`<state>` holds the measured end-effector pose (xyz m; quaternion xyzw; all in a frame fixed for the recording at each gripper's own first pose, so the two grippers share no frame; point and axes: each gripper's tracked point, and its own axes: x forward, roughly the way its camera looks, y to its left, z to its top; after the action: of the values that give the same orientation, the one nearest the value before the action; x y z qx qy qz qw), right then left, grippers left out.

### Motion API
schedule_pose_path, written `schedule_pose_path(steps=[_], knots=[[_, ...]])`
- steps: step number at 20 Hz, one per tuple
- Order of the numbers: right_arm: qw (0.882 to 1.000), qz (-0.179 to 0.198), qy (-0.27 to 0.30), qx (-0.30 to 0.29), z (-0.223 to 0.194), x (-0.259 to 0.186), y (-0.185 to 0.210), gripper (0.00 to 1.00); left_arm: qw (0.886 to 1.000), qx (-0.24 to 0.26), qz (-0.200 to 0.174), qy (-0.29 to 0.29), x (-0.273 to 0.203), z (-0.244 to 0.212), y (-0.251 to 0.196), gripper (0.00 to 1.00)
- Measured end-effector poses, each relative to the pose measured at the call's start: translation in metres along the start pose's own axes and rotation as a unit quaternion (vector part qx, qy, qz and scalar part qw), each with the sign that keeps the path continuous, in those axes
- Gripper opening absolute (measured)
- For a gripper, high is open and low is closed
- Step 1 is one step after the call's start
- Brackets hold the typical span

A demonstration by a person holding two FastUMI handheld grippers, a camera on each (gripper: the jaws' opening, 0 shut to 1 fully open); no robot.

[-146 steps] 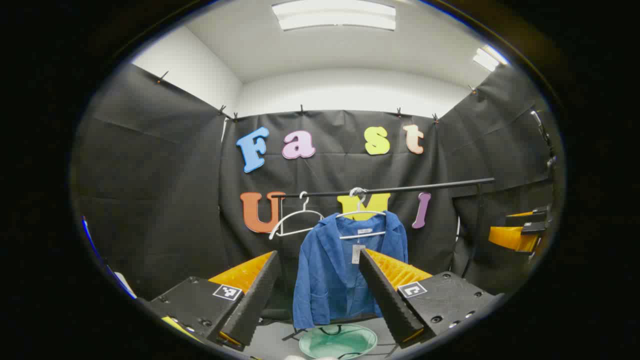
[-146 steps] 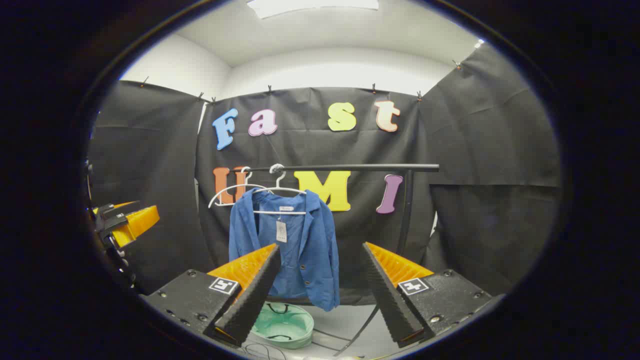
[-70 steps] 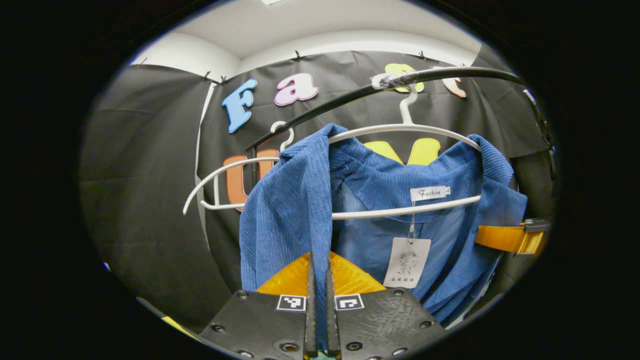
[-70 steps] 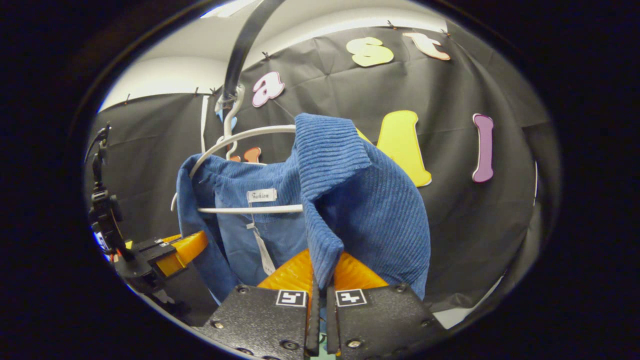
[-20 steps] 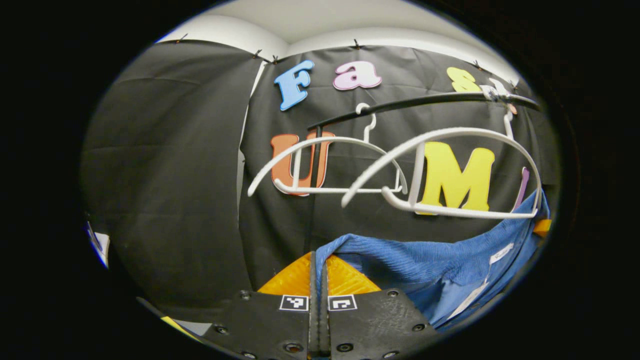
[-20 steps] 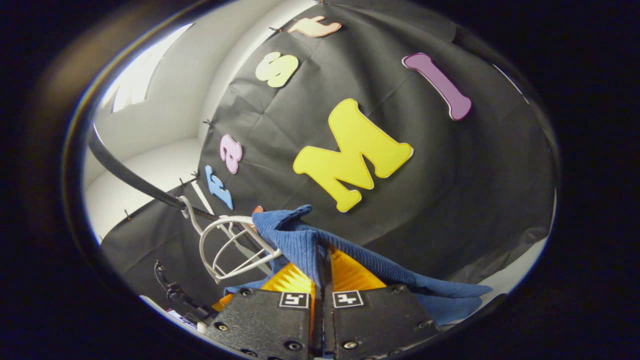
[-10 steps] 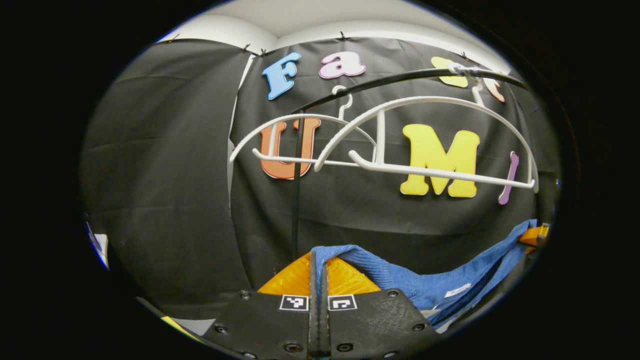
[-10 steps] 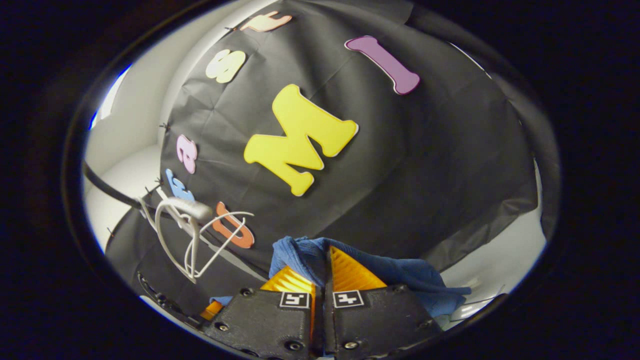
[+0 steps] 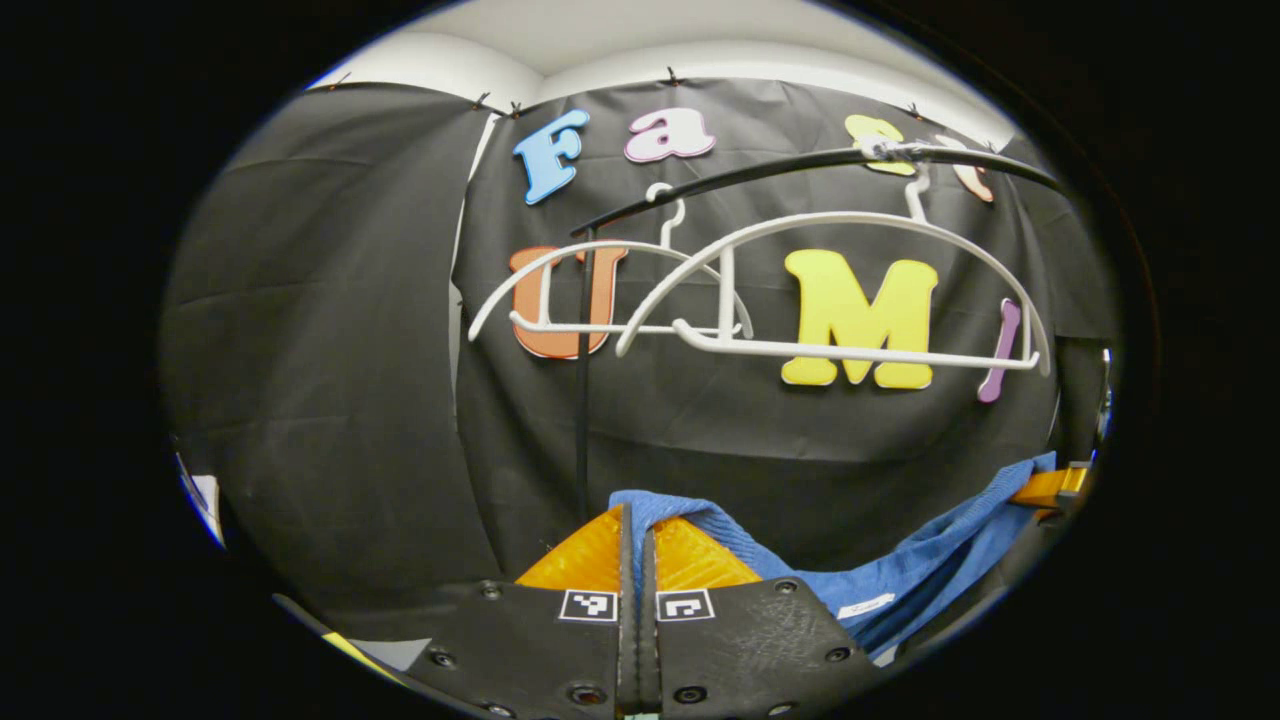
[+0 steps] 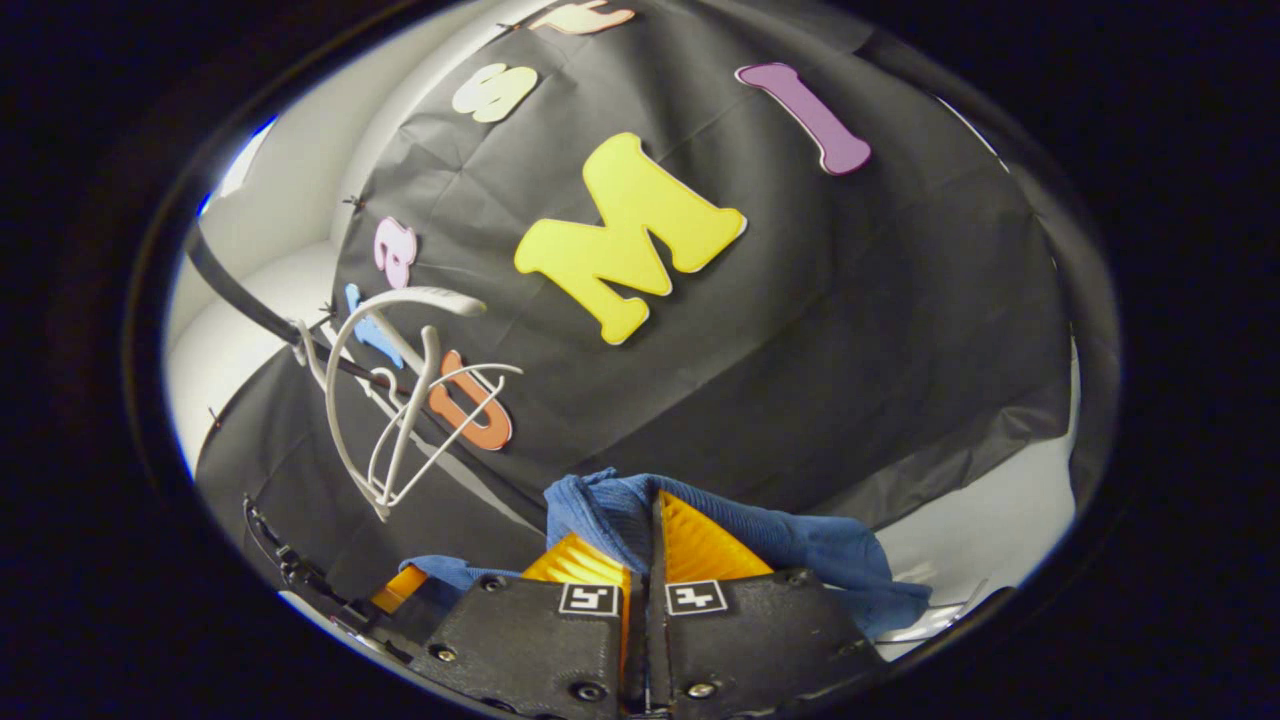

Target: Grasp the clothes on the hanger with both hands and then place them into the laundry hamper below.

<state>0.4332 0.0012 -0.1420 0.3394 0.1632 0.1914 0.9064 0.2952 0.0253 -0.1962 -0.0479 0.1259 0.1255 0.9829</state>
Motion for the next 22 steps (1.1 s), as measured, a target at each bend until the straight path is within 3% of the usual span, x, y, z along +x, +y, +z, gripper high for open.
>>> schedule_pose_path(steps=[6, 13, 16, 18, 19, 22], knots=[[0.999, 0.014, -0.002, -0.035, -0.036, -0.024, 0.070, 0.04, 0.999, -0.009, -0.045, -0.005, -0.028, 0.017, 0.007, 0.00], [0.996, 0.030, 0.024, -0.084, -0.098, -0.016, 0.139, 0.04, 0.996, -0.030, -0.090, 0.007, -0.052, 0.011, 0.009, 0.00], [0.992, 0.018, 0.045, -0.117, -0.127, -0.007, 0.144, 0.04, 0.993, -0.027, -0.110, 0.024, -0.056, -0.007, 0.005, 0.03], [0.990, 0.005, 0.057, -0.127, -0.145, 0.000, 0.140, 0.05, 0.992, -0.031, -0.117, 0.042, -0.056, -0.027, 0.000, 0.00], [0.989, -0.004, 0.064, -0.134, -0.154, 0.003, 0.135, 0.05, 0.991, -0.034, -0.120, 0.048, -0.056, -0.035, -0.006, 0.05], [0.984, -0.028, 0.090, -0.148, -0.197, 0.001, 0.117, 0.05, 0.988, -0.033, -0.132, 0.077, -0.050, -0.069, -0.011, 0.05]])
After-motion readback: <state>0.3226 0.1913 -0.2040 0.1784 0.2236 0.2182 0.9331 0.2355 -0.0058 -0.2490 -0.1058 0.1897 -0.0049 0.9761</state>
